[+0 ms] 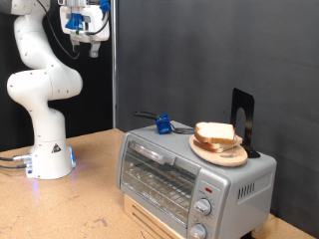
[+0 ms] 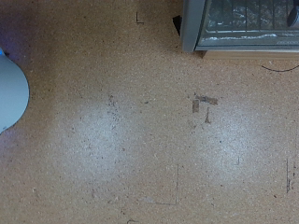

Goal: Make a piece of toast with the oven

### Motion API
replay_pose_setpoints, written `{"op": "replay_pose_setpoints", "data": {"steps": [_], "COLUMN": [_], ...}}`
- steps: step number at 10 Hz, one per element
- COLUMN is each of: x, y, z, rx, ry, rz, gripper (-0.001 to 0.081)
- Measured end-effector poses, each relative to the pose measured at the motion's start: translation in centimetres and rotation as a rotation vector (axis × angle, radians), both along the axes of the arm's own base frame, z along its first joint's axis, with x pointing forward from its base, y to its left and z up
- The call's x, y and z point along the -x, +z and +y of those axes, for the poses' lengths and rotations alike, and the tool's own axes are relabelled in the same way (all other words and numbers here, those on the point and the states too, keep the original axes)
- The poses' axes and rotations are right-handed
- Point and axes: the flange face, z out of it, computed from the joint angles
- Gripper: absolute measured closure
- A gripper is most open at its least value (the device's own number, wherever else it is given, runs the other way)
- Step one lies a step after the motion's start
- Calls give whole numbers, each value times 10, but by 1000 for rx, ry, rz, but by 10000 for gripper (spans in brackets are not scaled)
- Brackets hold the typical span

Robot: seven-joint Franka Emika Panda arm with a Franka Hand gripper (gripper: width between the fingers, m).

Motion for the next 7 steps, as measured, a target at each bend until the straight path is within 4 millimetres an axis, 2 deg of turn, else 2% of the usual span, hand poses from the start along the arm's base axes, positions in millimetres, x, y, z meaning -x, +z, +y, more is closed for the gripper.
{"op": "replay_pose_setpoints", "data": {"steps": [2, 4, 5, 7], "x": [-1, -11, -10, -13], "y": [0, -3, -3, 2], "z": [0, 0, 0, 4], "rx": [77, 144, 128, 117], "ry": [212, 425, 403, 602], "rz": [5, 13, 11, -34], "gripper": [-3, -3, -3, -3]}}
